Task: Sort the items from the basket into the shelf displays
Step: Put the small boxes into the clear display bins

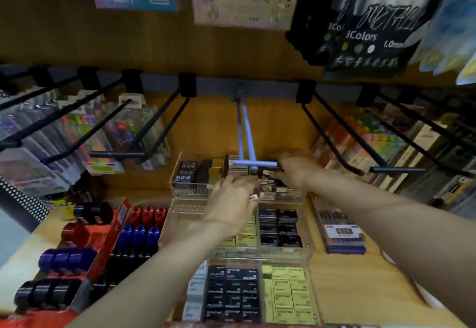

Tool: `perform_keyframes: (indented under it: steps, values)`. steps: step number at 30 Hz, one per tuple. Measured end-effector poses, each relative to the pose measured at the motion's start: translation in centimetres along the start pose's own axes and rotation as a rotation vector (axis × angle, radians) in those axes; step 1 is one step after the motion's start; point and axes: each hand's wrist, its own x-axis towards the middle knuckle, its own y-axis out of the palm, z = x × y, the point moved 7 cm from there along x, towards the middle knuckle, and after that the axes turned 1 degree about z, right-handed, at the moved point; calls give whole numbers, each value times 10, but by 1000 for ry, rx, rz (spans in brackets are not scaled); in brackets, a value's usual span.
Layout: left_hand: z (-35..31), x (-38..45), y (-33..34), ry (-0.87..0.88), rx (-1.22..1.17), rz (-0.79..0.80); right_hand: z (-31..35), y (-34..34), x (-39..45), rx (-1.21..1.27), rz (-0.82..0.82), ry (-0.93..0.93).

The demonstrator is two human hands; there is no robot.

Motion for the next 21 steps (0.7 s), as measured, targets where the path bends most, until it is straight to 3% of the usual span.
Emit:
perform_keyframes:
  steps: [7,11,15,18,21]
  values:
    - [-2,0,0,-9,-10,34,8,2,-4,259,-149,-3]
    - [-3,-1,-2,-20,-40,44,-4,3,-7,252,-218,29]
    - [-4,-5,-19,-60,-292,-136,-1,5,1,322,-238,70]
    - [10,-12,-32,-269,-495,-217,1,4,-7,335,-230,70]
    - [20,-19,-14,-552,-875,-14,4,-9,-39,493,-350,-20]
